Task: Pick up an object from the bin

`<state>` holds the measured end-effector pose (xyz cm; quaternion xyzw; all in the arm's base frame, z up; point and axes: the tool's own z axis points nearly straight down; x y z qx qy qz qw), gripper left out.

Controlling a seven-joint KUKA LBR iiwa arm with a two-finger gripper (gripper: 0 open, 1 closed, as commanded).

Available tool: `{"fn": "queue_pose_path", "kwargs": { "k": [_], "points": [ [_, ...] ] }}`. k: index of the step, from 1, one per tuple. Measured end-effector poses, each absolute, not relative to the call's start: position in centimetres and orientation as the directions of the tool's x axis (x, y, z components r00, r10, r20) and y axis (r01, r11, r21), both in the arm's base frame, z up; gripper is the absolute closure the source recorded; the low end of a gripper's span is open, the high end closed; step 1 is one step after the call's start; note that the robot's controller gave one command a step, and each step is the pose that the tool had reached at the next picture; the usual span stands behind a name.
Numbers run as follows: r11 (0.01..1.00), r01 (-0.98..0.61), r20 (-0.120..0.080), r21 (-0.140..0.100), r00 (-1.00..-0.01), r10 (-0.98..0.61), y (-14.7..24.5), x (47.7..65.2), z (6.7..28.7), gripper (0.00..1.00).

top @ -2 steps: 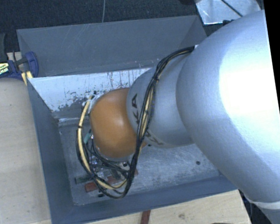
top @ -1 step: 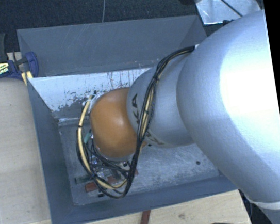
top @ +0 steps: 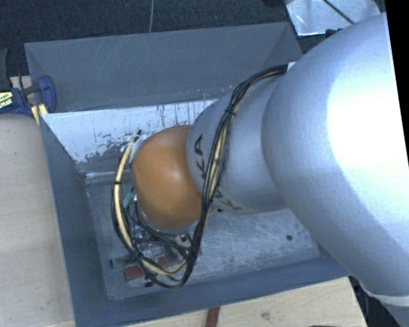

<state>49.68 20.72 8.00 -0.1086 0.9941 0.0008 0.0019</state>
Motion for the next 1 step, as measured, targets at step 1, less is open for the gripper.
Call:
{"fn": "queue_pose_path", "kwargs": {
  "k": [1],
  "points": [
    [0.976,-0.216,-0.004,0.001,-0.976,-0.216,20.71,49.69,8.51,1.0]
  ]
}}
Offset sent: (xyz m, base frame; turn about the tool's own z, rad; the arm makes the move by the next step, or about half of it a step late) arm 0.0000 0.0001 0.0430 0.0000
